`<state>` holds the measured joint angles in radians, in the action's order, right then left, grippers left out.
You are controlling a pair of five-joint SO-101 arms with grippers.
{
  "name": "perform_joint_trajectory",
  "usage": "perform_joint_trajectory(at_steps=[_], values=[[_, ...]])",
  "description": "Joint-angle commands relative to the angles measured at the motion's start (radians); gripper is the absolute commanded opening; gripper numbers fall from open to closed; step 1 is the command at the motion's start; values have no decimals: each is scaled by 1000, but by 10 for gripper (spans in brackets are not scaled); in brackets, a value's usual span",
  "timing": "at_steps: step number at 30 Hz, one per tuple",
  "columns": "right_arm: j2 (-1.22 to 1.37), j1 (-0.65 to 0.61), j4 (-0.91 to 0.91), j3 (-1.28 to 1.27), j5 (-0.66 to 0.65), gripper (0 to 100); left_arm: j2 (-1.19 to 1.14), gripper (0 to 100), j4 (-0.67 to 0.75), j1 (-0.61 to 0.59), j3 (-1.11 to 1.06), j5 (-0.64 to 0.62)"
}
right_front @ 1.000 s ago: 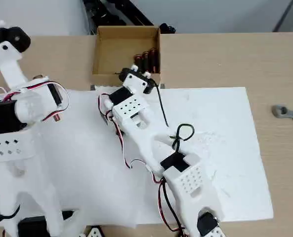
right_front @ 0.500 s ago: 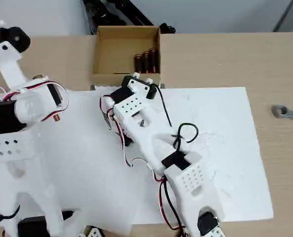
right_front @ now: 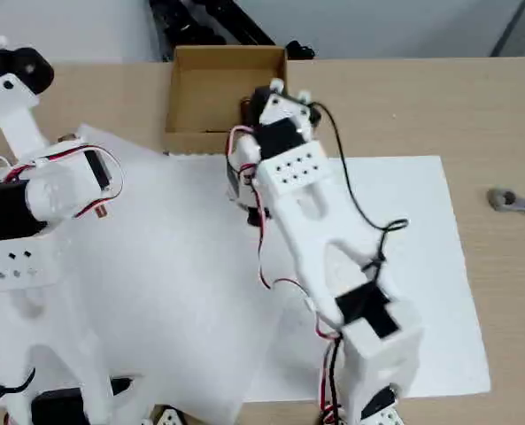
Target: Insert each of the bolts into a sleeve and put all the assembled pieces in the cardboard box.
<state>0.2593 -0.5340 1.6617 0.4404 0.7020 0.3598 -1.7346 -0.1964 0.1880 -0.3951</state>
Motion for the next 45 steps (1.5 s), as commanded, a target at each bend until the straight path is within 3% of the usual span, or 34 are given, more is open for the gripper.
perform_joint_trajectory(at_steps=[1,5,11,19,27,37,39,41,45], values=[[-165,5,15,11,-106,5,37,5,23,2,36,6],[-300,8,15,11,-239,5,37,5,74,5,36,6],[-461,10,13,9,-419,5,37,5,172,141,38,6],[-677,12,15,9,-597,5,37,5,402,219,38,6],[-932,22,-16,-219,-621,6,37,5,437,222,38,6],[-1343,85,-473,-891,-618,4,38,5,454,319,39,6],[-1419,84,-582,-1016,-568,4,38,5,477,338,39,6],[-1481,65,-688,-1131,-503,4,38,5,499,341,39,6],[-1554,-25,-845,-1297,-494,4,37,5,506,341,39,6]])
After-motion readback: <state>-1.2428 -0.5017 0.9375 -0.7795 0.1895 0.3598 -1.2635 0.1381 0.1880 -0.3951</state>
